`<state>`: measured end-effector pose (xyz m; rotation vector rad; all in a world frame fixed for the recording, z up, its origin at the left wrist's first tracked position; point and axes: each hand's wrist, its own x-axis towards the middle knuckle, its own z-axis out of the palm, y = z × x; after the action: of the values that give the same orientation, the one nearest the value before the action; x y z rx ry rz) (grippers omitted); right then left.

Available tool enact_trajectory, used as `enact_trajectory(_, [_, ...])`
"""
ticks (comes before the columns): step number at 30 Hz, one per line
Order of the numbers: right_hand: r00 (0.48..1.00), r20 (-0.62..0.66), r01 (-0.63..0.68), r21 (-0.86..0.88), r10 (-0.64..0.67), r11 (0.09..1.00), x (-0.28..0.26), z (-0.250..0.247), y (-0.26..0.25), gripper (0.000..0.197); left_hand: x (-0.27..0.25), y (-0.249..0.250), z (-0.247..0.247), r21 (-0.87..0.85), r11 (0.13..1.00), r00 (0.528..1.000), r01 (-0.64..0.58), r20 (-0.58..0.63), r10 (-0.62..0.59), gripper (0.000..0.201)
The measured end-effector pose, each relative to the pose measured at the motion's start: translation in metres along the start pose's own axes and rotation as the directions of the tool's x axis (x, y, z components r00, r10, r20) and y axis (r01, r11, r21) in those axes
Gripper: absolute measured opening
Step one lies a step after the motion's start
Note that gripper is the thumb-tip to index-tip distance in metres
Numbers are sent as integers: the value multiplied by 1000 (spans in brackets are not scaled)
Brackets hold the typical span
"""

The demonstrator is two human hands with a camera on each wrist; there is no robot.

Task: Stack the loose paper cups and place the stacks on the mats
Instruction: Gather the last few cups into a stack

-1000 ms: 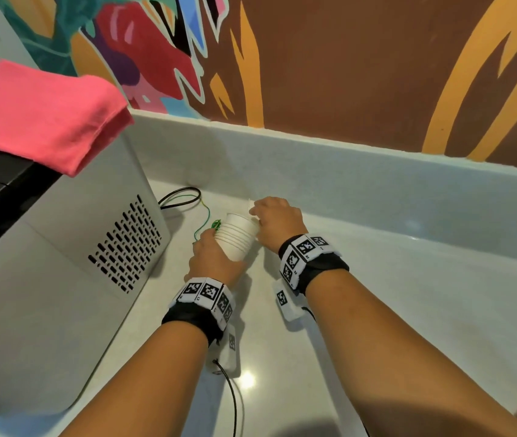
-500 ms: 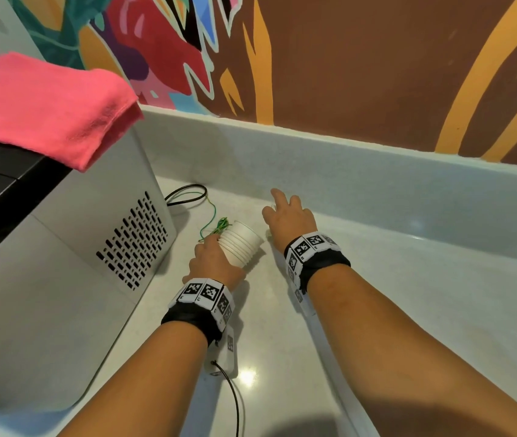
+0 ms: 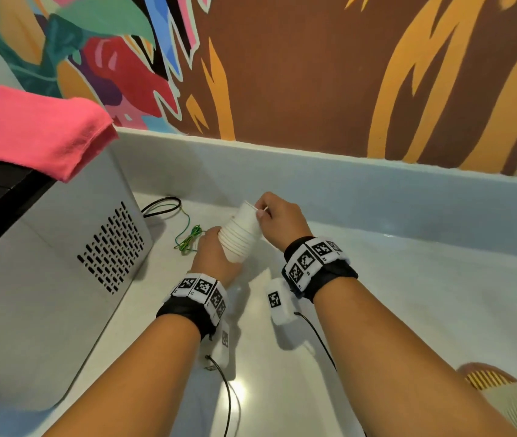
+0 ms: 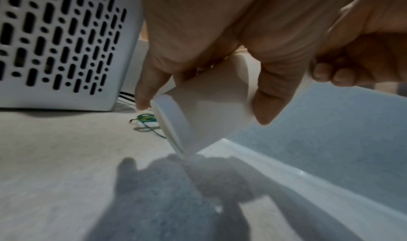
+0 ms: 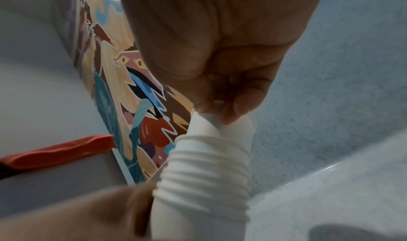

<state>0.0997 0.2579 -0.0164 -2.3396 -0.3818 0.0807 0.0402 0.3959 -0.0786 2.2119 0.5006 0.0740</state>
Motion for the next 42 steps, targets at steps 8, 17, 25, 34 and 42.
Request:
enact_trajectory(8, [998, 66, -9, 48, 5, 999, -48, -28, 12, 34, -38, 35, 10, -26, 989, 988, -144, 49, 145, 86])
enact_trajectory(17, [981, 167, -137, 254, 97, 958, -93, -71, 29, 57, -85, 58, 25, -24, 980, 972, -200, 119, 201, 79])
enact_trajectory(25, [940, 328, -168, 198, 96, 966, -132, -82, 41, 69, -123, 73, 48, -25, 975, 968, -219, 117, 221, 80])
enact_trajectory(34, [981, 96, -190, 376, 166, 907, -162, -104, 58, 62, -152, 83, 52, -69, 986, 988, -150, 16, 152, 87])
enact_trajectory(42, [972, -9, -210, 413, 234, 886, -202, -119, 47, 64, -175, 93, 47, -85, 963, 959, -255, 105, 263, 72])
